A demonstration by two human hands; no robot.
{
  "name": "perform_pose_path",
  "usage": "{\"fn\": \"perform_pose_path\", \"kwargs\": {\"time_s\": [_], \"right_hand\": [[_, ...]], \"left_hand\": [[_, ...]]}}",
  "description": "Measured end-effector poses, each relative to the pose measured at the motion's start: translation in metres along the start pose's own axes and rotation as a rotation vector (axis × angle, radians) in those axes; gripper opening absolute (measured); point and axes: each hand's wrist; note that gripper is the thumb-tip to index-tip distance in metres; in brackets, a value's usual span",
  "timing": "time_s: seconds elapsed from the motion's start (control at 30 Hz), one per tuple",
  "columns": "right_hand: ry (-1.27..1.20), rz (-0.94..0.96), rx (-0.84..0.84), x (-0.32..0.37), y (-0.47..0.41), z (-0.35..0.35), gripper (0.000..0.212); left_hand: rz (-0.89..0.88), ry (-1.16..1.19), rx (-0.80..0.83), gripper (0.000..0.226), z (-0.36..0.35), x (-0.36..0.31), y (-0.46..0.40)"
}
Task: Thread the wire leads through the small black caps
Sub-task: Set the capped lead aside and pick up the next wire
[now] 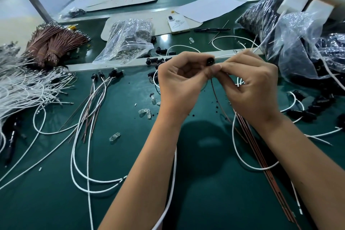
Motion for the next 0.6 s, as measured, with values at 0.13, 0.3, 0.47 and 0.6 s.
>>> {"fn": "perform_pose_path", "kwargs": {"time_s": [0.13, 0.3, 0.47, 0.6], "right_hand": [[-0.060, -0.065, 0.070, 0.000, 0.003, -0.003, 0.010], [-0.181, -0.172, 0.205, 0.001, 0.005, -0.006, 0.022], [-0.294, -0.441, 0.223, -0.003, 0.001, -0.017, 0.023], [-0.140, -0.252, 0.500, 0.010, -0.017, -0.035, 0.007]], "left_hand": [[0.123, 0.002, -0.021, 0.016, 0.005, 0.001, -0.003], [0.160, -0.005, -0.059, 0.014, 0.019, -0.006, -0.009], [0.317, 0.192, -0.152, 0.011, 0.045, -0.017, -0.016], [0.356, 0.451, -0.125, 0.019, 0.061, -0.025, -0.019]]}}
Point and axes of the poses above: each hand's wrist, its own y-axis away from the middle knuckle, its own z-axis out of the back of the hand, x = y × z, and after that the axes turned 3 degrees about y, right-handed
